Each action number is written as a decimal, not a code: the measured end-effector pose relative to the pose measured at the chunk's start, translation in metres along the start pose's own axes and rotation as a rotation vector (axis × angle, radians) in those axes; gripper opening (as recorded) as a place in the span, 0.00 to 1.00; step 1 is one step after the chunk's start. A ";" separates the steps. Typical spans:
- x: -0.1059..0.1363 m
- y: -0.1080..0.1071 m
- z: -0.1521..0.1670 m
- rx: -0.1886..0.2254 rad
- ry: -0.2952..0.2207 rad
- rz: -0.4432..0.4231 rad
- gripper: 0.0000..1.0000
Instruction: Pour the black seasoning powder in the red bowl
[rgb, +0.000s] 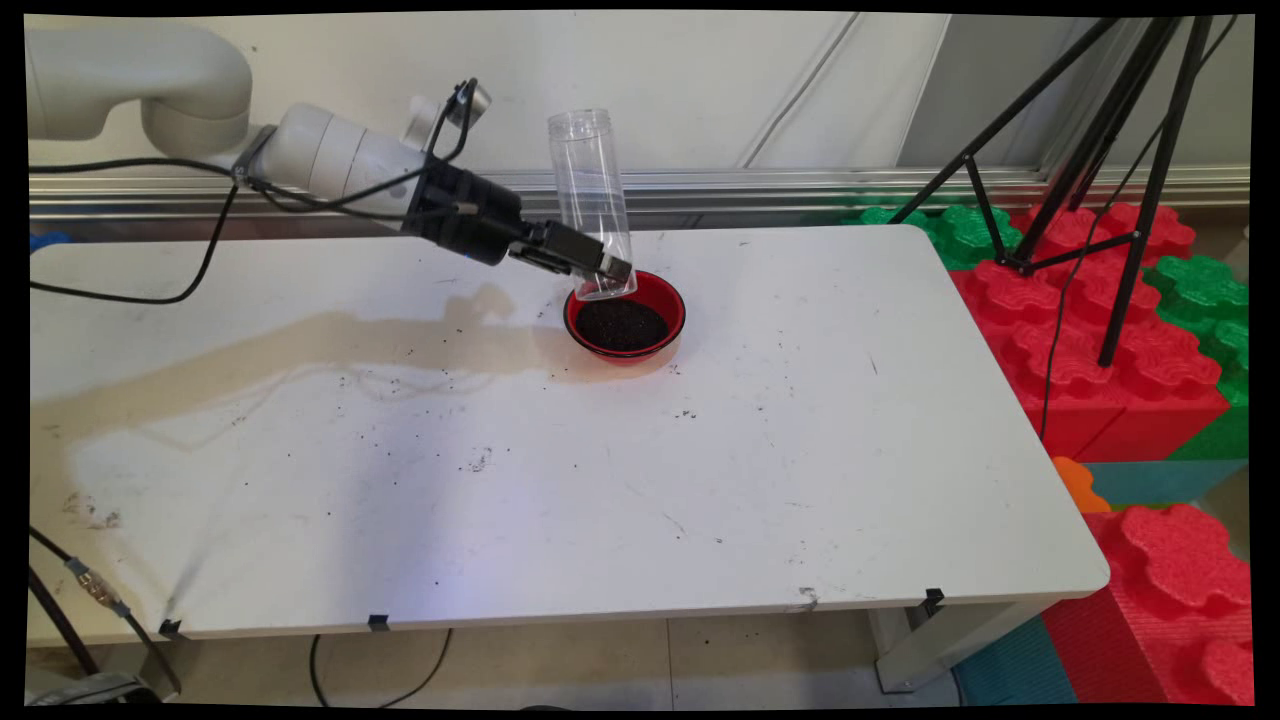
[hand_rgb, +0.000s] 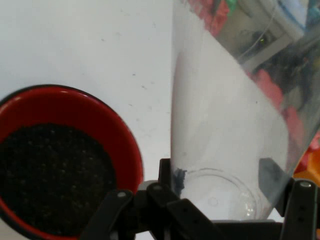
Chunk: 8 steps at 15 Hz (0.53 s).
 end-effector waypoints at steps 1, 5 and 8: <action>-0.003 -0.001 0.000 0.014 0.003 0.031 0.00; -0.022 0.000 0.000 0.073 0.011 0.181 0.00; -0.034 0.005 0.000 0.095 0.013 0.267 0.00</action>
